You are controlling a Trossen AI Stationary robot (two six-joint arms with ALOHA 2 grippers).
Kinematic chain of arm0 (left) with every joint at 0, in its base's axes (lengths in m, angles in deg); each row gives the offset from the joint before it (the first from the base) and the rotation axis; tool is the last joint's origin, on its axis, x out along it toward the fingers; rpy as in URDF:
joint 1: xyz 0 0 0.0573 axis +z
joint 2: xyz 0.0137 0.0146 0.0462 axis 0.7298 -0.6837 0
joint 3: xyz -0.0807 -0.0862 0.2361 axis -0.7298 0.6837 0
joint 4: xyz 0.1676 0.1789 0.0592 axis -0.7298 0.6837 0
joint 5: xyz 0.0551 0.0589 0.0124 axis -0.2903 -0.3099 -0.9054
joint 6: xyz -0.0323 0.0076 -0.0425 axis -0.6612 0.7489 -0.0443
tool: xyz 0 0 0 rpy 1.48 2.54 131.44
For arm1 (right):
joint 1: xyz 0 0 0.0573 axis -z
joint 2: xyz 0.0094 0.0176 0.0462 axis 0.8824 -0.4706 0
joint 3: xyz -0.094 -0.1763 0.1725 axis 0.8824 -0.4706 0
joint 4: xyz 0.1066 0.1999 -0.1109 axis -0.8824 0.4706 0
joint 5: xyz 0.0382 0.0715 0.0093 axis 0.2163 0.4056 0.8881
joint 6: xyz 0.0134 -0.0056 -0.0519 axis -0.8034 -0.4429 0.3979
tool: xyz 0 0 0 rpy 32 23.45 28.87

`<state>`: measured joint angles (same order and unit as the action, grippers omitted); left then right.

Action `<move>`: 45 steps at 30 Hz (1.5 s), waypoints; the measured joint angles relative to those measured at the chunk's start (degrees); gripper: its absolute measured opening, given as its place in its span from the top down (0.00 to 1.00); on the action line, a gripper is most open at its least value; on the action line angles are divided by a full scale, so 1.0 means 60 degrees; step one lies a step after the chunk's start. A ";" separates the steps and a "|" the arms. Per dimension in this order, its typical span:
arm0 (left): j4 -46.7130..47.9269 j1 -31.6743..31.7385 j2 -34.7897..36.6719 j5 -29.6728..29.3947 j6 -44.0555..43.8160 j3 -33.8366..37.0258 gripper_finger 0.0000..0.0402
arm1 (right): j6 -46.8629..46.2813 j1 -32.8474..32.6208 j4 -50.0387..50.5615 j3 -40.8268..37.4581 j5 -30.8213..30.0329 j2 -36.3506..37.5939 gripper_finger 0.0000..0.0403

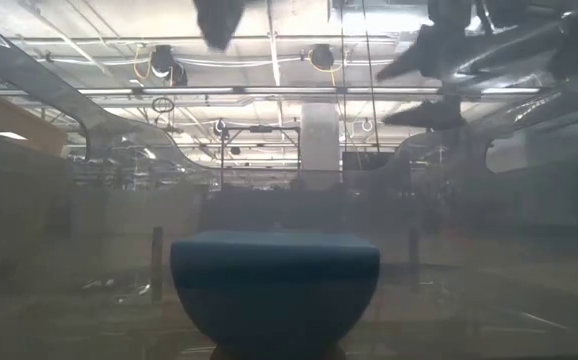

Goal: Sort & place blocks by color
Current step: Put the top blue block into the black bin, then put the orange block into the yellow bin

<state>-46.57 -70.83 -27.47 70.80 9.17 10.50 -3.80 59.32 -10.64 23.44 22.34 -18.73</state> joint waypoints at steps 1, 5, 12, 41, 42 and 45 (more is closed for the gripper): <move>0.0046 -0.0019 -0.0191 -0.0007 -0.0285 0.0004 0.68 | -0.0004 0.0000 0.0002 -0.0071 -0.0001 -0.0001 0.34; -0.0338 0.0100 -0.0794 0.0193 -0.1567 0.0007 0.68 | -0.0004 0.0000 -0.0017 -0.0288 -0.0013 -0.0001 0.34; -0.0402 0.0324 -0.0998 0.1988 -0.3374 0.0006 0.68 | -0.0004 0.0000 -0.0025 -0.0570 -0.0028 -0.0001 0.34; 0.1233 -0.0052 -0.1119 0.3431 -0.2110 0.0004 0.52 | -0.0478 -0.0280 -0.0022 -0.1069 -0.0458 -0.0001 0.34; 0.1112 -0.0041 -0.1123 0.3410 -0.2078 0.0007 0.53 | -0.0475 -0.0280 -0.0021 -0.1069 -0.0460 -0.0001 0.34; 0.0439 0.0163 -0.1105 0.3305 -0.1960 0.0004 0.56 | -0.0465 -0.0275 -0.0023 -0.1069 -0.0478 -0.0001 0.34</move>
<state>-43.94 -69.86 -34.10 90.63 -2.59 10.52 -6.59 57.67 -10.78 17.02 19.47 -18.74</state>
